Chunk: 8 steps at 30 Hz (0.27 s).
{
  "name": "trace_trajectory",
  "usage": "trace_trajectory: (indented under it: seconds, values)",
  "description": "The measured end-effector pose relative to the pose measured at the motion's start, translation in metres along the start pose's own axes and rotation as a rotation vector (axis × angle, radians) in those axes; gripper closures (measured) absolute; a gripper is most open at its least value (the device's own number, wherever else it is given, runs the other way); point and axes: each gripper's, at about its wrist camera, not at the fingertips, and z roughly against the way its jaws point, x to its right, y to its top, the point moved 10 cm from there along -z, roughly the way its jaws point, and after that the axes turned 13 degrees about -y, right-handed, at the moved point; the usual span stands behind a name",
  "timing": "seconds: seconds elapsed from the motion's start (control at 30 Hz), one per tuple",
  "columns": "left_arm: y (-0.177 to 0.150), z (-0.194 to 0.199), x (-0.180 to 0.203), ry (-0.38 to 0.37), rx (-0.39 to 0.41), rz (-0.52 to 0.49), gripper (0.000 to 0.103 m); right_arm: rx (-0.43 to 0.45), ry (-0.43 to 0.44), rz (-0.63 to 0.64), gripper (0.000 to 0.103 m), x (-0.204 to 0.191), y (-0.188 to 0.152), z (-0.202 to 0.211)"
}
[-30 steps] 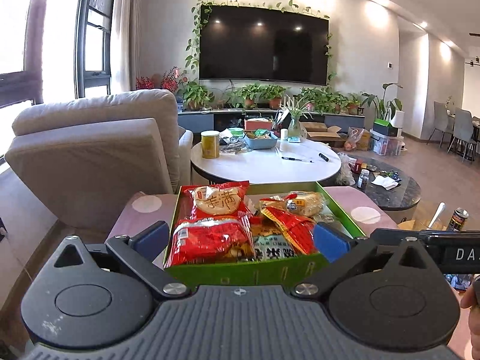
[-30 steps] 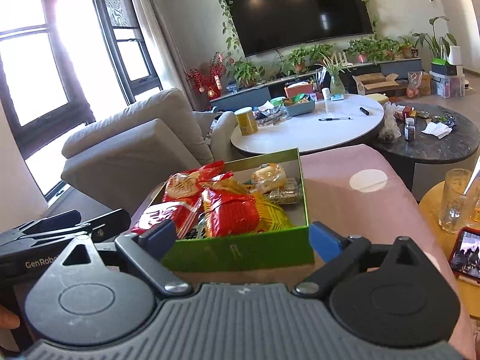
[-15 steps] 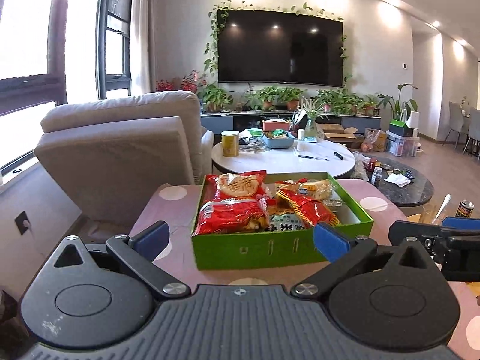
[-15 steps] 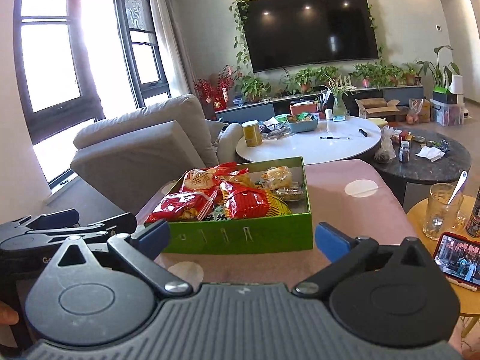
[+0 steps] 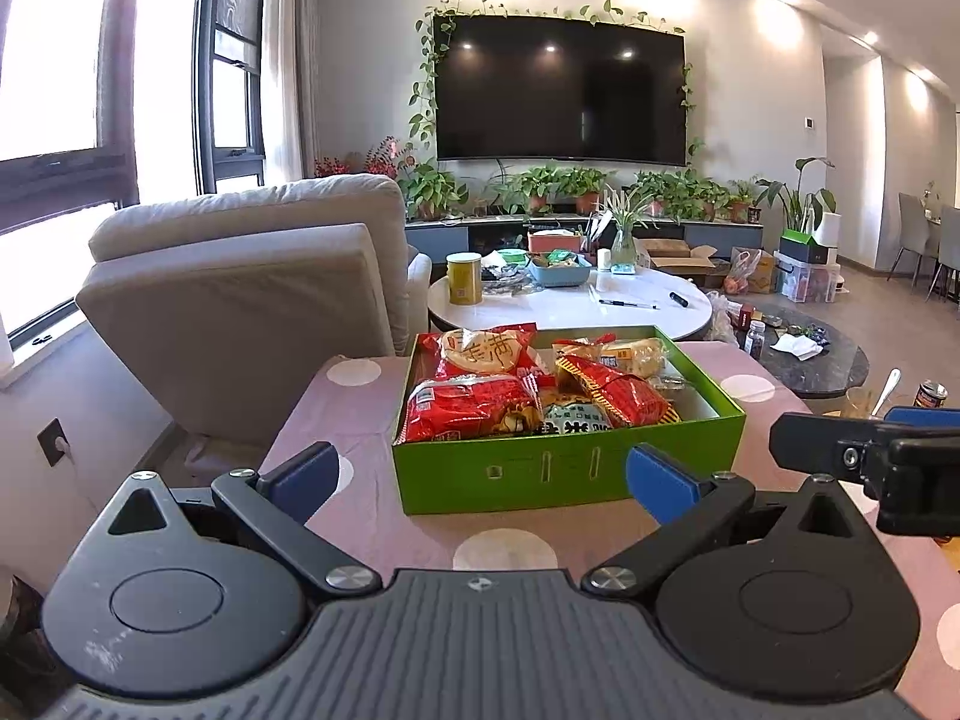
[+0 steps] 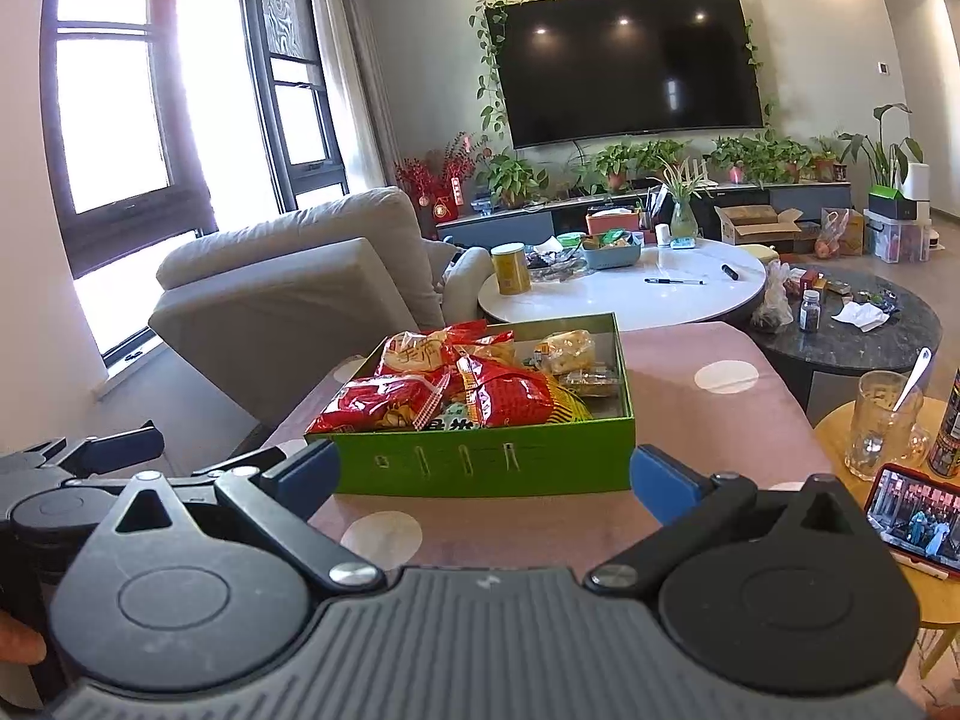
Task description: Organize snacks
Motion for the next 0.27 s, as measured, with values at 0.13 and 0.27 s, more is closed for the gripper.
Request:
trace_trajectory:
  seconds: [0.13,0.27]
  values:
    - [0.0012,-0.0009,-0.0008,0.004,0.002,0.000,0.000,-0.006,0.001,-0.002,0.029,-0.0005,-0.0028,0.0003]
    - [0.0009,-0.0009,-0.0021,0.015,0.001,0.003,0.000,-0.008,0.001,-0.003,0.029,-0.0006,-0.0038,0.0008]
